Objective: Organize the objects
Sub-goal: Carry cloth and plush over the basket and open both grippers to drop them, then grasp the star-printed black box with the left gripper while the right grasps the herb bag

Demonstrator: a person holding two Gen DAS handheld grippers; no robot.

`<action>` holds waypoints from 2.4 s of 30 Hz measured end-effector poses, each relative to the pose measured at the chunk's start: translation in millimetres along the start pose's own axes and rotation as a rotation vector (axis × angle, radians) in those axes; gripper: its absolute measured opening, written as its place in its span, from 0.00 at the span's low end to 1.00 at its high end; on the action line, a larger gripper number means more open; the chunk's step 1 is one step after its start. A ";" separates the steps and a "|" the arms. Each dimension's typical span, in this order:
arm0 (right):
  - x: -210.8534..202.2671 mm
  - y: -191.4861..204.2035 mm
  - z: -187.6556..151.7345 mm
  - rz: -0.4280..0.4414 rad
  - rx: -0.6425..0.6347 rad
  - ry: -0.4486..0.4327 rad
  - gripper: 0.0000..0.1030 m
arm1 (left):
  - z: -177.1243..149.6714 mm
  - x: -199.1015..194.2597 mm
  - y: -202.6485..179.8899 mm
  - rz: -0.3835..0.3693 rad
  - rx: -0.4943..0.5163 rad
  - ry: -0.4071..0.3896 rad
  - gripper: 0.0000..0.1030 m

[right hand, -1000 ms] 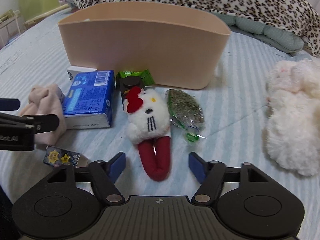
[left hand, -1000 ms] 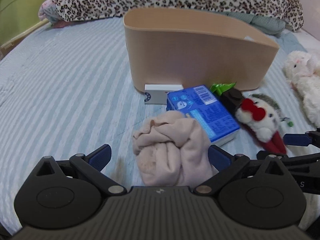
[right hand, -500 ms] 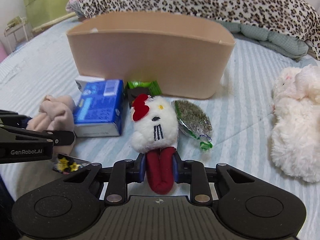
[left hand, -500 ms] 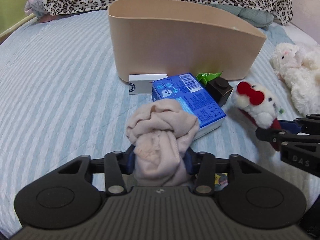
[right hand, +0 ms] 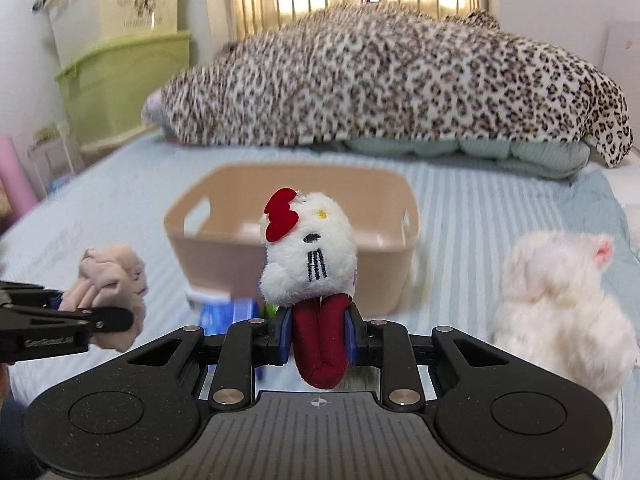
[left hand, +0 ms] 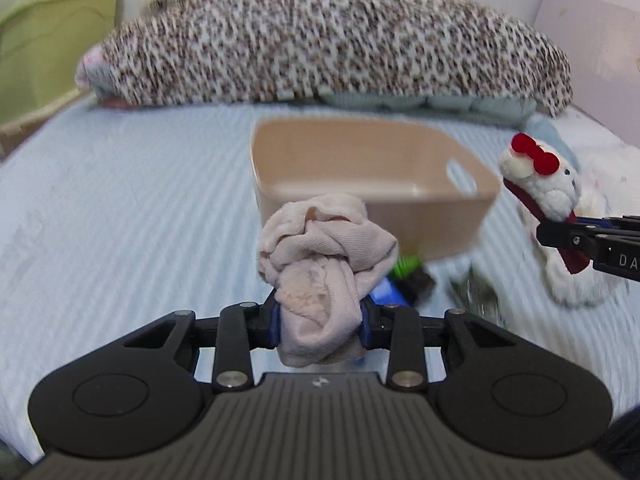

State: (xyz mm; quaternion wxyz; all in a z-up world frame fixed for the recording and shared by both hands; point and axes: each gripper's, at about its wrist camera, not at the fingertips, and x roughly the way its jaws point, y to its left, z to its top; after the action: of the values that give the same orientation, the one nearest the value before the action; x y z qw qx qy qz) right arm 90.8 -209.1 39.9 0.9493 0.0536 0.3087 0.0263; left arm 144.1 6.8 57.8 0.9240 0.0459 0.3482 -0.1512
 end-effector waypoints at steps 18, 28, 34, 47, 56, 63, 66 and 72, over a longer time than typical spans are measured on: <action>147.8 -26.1 100.0 -0.045 -0.048 0.101 0.23 | 122.3 147.9 -45.4 0.062 0.078 0.080 0.36; 180.1 -30.4 73.0 -0.090 -0.062 0.182 0.40 | 80.2 191.9 -54.0 0.095 0.126 0.165 0.53; 136.2 -21.1 80.7 -0.111 -0.106 0.114 0.66 | 93.6 148.1 -53.8 0.128 0.129 0.078 0.79; 29.7 0.5 50.5 -0.162 -0.206 0.114 0.93 | 59.6 49.6 -49.9 0.112 0.065 0.060 0.89; 4.6 2.1 1.2 -0.158 -0.229 0.161 0.97 | -0.9 21.2 -57.7 0.091 0.092 0.094 0.89; 2.4 -15.2 -36.0 -0.158 -0.189 0.189 0.98 | -36.0 24.9 -64.7 0.067 0.095 0.144 0.89; 5.8 -22.1 -49.7 -0.167 -0.192 0.202 0.98 | -47.3 30.0 -69.1 0.047 0.097 0.171 0.89; 17.8 -31.9 -66.6 -0.162 -0.198 0.224 0.98 | -65.0 49.2 -78.6 0.036 0.101 0.225 0.89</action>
State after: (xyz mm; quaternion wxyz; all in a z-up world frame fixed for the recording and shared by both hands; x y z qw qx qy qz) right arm 66.5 -233.7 -27.8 0.9086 -0.0684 0.4117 -0.0143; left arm 113.7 -67.7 -21.9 0.8781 0.1152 0.4409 -0.1460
